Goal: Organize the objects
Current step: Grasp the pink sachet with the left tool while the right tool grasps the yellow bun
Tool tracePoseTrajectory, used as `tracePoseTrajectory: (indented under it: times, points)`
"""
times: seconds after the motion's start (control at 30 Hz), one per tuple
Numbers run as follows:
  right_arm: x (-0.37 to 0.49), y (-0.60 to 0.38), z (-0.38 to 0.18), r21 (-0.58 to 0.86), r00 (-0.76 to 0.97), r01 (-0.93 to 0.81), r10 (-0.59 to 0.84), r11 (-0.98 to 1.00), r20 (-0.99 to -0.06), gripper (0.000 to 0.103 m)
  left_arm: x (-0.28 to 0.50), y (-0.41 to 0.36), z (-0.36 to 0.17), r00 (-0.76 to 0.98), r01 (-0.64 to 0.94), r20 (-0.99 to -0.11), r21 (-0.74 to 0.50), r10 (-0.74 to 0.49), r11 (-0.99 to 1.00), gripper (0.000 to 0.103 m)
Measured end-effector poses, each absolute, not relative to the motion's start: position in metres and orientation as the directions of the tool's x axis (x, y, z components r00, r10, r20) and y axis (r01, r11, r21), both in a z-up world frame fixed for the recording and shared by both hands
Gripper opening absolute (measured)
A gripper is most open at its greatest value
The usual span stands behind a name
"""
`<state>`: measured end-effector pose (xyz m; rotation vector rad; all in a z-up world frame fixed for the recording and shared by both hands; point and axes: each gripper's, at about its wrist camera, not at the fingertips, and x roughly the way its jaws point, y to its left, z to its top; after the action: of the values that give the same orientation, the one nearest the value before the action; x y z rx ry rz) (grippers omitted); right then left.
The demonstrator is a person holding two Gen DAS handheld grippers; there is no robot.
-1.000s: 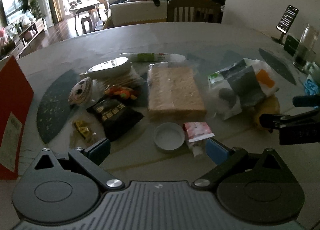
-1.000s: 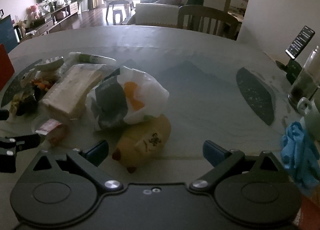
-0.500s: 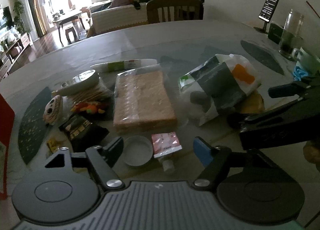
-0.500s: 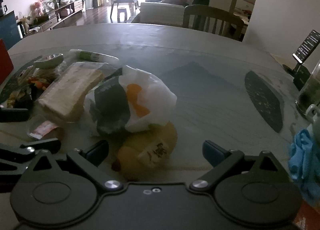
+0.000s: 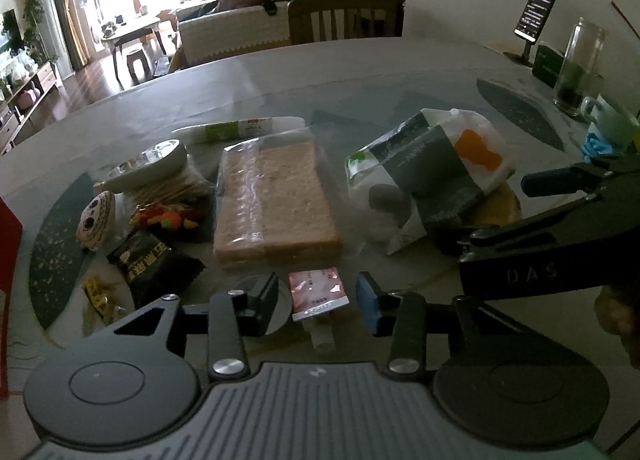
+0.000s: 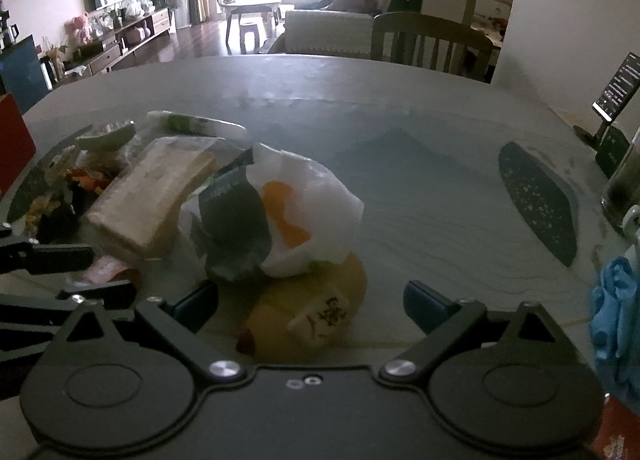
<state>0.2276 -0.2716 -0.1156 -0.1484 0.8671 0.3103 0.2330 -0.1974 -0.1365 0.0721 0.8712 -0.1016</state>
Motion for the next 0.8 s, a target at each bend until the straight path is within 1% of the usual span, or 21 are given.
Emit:
tracePoseTrajectory:
  times: [0.03,0.07,0.17,0.23,0.27,0.3,0.33,0.6,0.8]
  points:
    - [0.227,-0.272,-0.115,0.000,0.604,-0.330,0.211,0.944,-0.769,0.097,0.233,-0.198,-0.137,0.638,0.117,-0.768,0.021,-0.059,0.993,0.035]
    - [0.226,-0.272,-0.115,-0.001,0.604,-0.332,0.212,0.943,-0.769,0.097,0.233,-0.198,-0.137,0.636,0.115,-0.770,0.021,-0.057,0.993,0.033]
    - [0.224,-0.271,-0.116,-0.004,0.602,-0.336,0.212,0.942,-0.770,0.095,0.232,-0.199,-0.137,0.632,0.111,-0.773,0.022,-0.053,0.994,0.032]
    - [0.223,-0.271,-0.116,-0.004,0.602,-0.335,0.211,0.942,-0.770,0.092,0.231,-0.199,-0.136,0.634,0.114,-0.772,0.024,-0.054,0.993,0.028]
    - [0.223,-0.271,-0.116,-0.003,0.601,-0.338,0.213,0.941,-0.770,0.081,0.231,-0.200,-0.136,0.634,0.116,-0.771,0.021,-0.058,0.993,0.027]
    - [0.224,-0.271,-0.117,0.000,0.594,-0.341,0.215,0.940,-0.775,0.066,0.230,-0.200,-0.136,0.633,0.117,-0.771,0.017,-0.061,0.993,0.027]
    - [0.225,-0.270,-0.117,-0.001,0.585,-0.337,0.208,0.942,-0.784,0.060,0.230,-0.200,-0.135,0.633,0.117,-0.772,0.016,-0.062,0.993,0.027]
    - [0.218,-0.279,-0.113,0.055,0.554,-0.310,0.227,0.949,-0.801,0.057,0.226,-0.200,-0.130,0.631,0.106,-0.774,0.011,-0.058,0.994,0.027]
    - [0.198,-0.285,-0.108,0.055,0.523,-0.302,0.213,0.952,-0.825,0.055,0.216,-0.194,-0.121,0.633,0.100,-0.770,-0.023,-0.081,0.995,0.027]
